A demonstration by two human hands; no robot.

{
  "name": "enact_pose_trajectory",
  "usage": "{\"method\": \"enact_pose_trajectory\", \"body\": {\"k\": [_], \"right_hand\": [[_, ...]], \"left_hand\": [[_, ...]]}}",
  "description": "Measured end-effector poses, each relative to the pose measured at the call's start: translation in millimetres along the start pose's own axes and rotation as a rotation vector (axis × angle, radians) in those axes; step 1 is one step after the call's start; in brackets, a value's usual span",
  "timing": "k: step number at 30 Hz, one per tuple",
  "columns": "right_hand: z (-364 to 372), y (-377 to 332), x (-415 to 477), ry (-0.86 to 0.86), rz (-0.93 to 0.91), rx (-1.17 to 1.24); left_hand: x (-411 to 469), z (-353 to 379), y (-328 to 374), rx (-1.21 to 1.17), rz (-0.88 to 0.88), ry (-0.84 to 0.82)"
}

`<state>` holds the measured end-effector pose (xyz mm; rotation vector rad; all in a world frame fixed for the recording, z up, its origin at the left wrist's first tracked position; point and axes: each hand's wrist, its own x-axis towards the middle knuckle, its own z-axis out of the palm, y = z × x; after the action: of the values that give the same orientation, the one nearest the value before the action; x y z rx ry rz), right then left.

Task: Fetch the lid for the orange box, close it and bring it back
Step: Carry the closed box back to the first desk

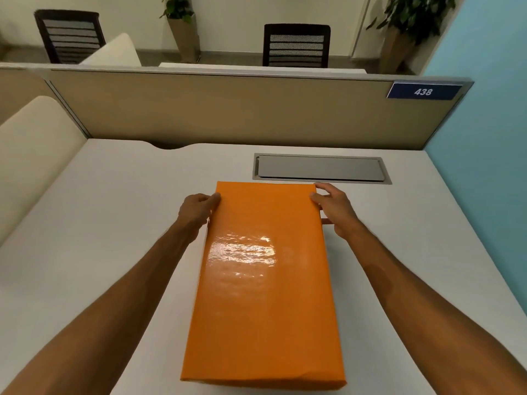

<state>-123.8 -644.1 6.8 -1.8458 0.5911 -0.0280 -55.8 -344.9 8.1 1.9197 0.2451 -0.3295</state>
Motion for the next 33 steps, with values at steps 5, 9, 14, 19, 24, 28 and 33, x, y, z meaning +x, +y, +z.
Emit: {"method": "enact_pose_trajectory", "body": {"k": [5,9,14,19,24,28,33], "right_hand": [[1,2,16,0.012,0.047,0.046],[4,5,22,0.03,0.074,0.051],[4,7,26,0.043,0.071,0.033],[5,5,23,0.059,0.07,0.032],[4,6,3,0.039,0.022,-0.021],[-2,22,-32,-0.005,0.024,-0.024],[-8,46,-91,-0.044,0.044,0.045]], "left_hand": [[8,2,-8,0.035,0.063,0.069],[8,2,-12,-0.007,0.053,0.068],[10,0,-11,-0.059,0.023,0.042],[12,-3,-6,-0.052,-0.008,0.011],[-2,-9,-12,-0.021,0.036,-0.048],[-34,-18,-36,-0.024,0.038,-0.126],[-85,-32,-71,-0.062,0.079,-0.194]]}}
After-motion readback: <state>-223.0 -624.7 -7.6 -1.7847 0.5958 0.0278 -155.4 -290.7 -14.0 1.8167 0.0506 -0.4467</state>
